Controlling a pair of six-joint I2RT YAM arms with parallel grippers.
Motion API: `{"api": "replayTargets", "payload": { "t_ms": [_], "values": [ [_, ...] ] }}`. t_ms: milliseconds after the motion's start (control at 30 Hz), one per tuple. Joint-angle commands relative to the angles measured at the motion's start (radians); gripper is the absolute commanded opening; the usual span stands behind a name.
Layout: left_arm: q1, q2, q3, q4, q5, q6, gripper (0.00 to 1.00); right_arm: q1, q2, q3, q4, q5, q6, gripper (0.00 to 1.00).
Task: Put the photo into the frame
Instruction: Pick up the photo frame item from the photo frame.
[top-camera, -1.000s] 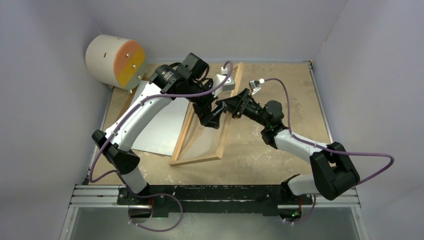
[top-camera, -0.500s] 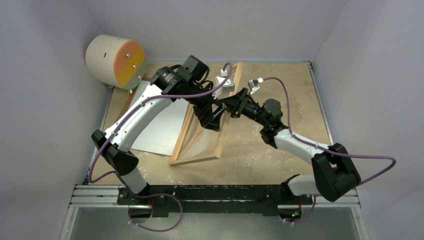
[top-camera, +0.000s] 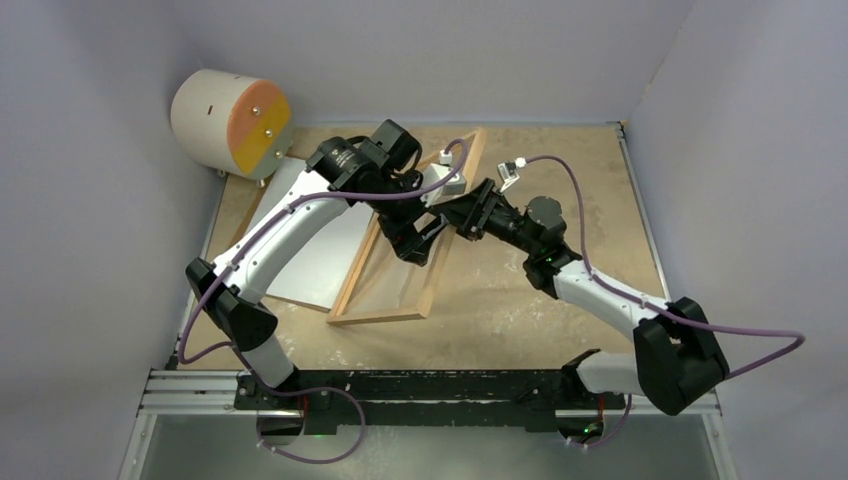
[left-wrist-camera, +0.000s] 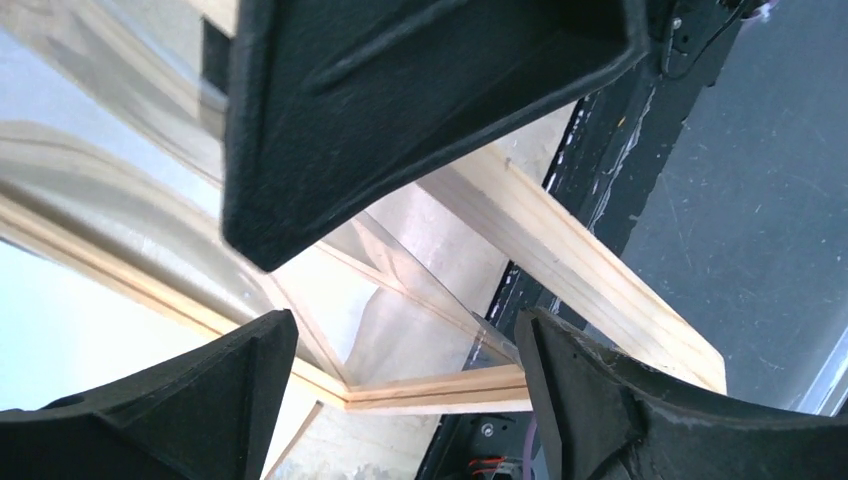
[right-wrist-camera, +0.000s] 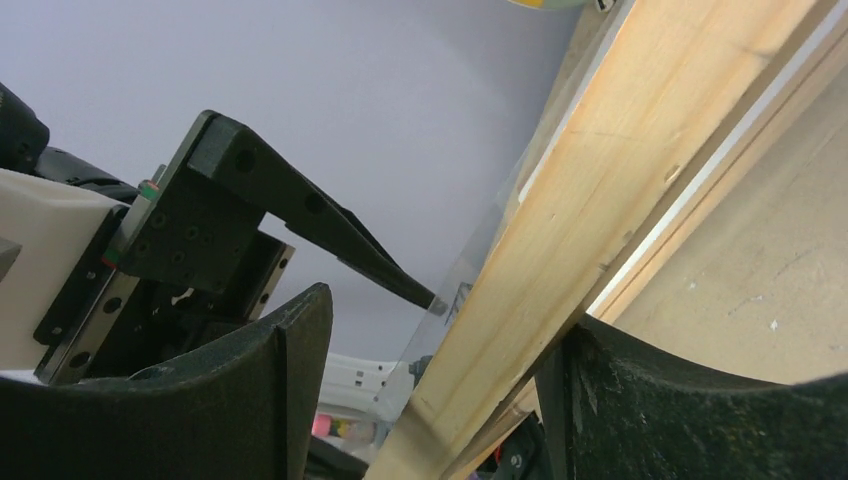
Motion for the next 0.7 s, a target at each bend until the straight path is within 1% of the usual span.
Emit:
{"api": "replayTargets", "payload": {
  "t_ms": [0, 100, 200, 367, 433, 500, 600, 633, 667],
  "values": [
    [-0.001, 0.001, 0.051, -0.072, -0.103, 0.034, 0.82, 0.004, -0.091, 0.007, 0.001, 0.002, -0.039, 0.72],
    [-0.001, -0.008, 0.035, -0.079, -0.115, 0.037, 0.76, 0.002, -0.116, -0.015, -0.026, 0.012, -0.052, 0.73],
    [0.0, -0.009, 0.029, -0.09, -0.123, 0.039, 0.67, 0.002, -0.121, -0.037, -0.009, 0.014, -0.039, 0.73],
    [0.001, -0.009, 0.024, -0.111, -0.131, 0.045, 0.62, 0.002, -0.135, -0.055, -0.011, 0.018, -0.039, 0.73],
    [0.001, -0.01, 0.022, -0.113, -0.129, 0.043, 0.57, 0.001, -0.135, -0.054, -0.016, 0.016, -0.041, 0.73],
    [0.001, -0.012, 0.014, -0.112, -0.129, 0.043, 0.5, -0.002, -0.134, -0.058, -0.021, 0.014, -0.041, 0.73],
    [0.001, -0.019, -0.007, -0.111, -0.118, 0.046, 0.36, -0.009, -0.142, -0.071, -0.034, 0.012, -0.039, 0.72],
    [0.001, -0.02, -0.012, -0.112, -0.116, 0.046, 0.31, -0.012, -0.149, -0.076, -0.046, 0.012, -0.041, 0.72],
    [0.001, -0.02, -0.013, -0.111, -0.119, 0.044, 0.22, -0.016, -0.159, -0.08, -0.062, 0.012, -0.046, 0.72]
  ]
}}
